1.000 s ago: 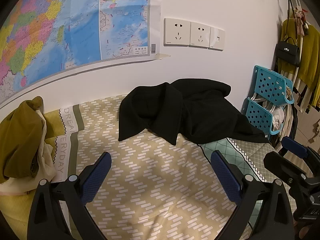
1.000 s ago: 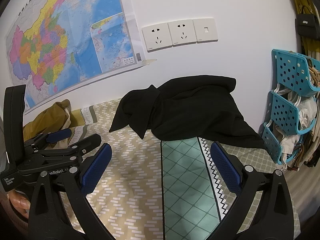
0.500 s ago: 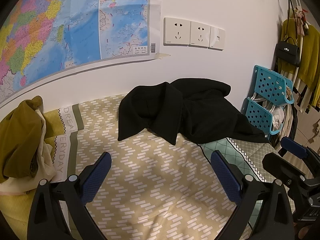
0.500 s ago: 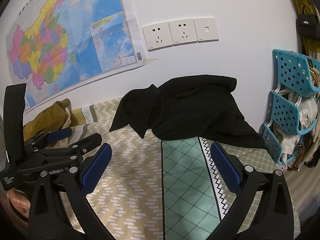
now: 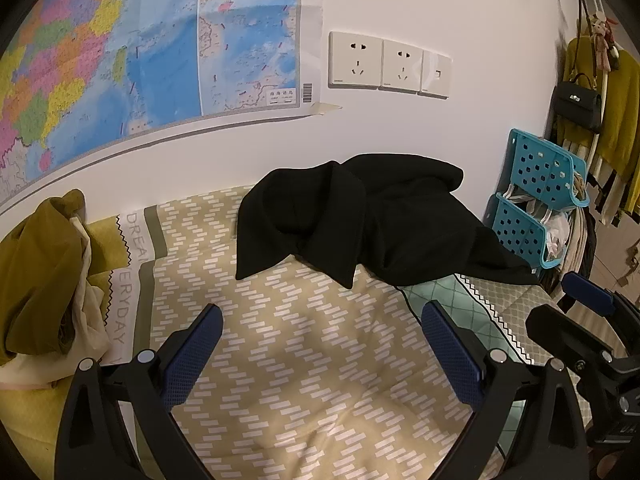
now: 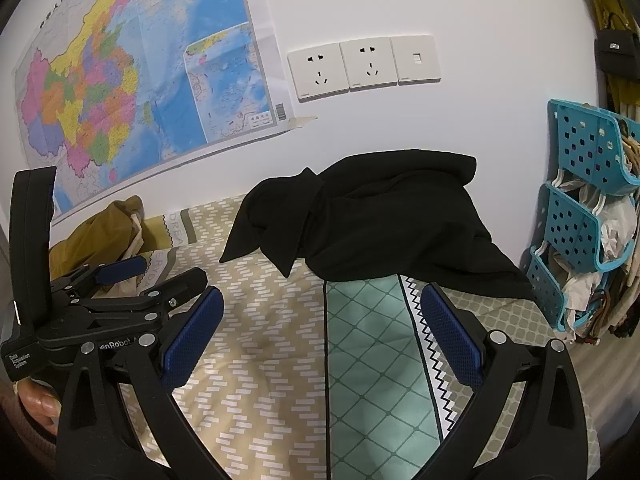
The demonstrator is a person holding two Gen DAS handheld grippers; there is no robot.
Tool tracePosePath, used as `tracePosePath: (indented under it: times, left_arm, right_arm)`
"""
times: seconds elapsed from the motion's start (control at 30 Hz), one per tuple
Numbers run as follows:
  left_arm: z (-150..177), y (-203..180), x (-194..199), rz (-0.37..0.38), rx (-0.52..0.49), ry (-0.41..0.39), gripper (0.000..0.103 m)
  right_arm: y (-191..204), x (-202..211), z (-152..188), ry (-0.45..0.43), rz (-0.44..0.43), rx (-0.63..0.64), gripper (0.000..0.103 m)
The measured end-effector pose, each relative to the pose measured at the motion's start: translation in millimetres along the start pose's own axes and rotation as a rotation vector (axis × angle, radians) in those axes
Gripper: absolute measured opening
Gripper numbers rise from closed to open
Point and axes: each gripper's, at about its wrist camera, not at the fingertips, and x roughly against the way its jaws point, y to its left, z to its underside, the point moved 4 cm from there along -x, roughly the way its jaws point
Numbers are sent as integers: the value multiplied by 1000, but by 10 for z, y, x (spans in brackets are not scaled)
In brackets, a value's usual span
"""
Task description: Fold large clothes
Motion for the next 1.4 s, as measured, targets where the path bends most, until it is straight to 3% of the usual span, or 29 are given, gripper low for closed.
tracePosePath:
  times: [0.4,0.57,0.73,0.97,1.1,1.27,1.3,1.33,1.4]
  left_arm:
    - [-4,12,-95,10,5,22,96]
    - [25,177,-199,-32,10,45,96]
    - [-15,427,-351,-83,24,66,96]
    - [-82,708,-564,-141,43,92,96]
    - [-69,857,-690,-160,61,120,96]
    - [-46,1002,-843,-182,75,153,96]
    - [-47,1030,-875,-187,78,156,96]
    - [-47,1054,-904,-194,79,159,96]
    - [-43,1102,-947,-204,81,163,96]
  right_arm:
    - [15,-70,-4,9,-4,18,97]
    - [17,-219,-86,43,-11,71,97]
    - [52,-661,-257,131,-4,178,97]
    - [115,-1660,-487,284,21,348,97]
    - [99,-2100,-572,317,31,430,97]
    - [88,-2506,-557,403,-95,424,97]
    - [98,-2517,-571,399,-108,427,95]
    - [123,-2489,-580,392,-161,423,73]
    - [133,-2445,-629,399,-219,408,39]
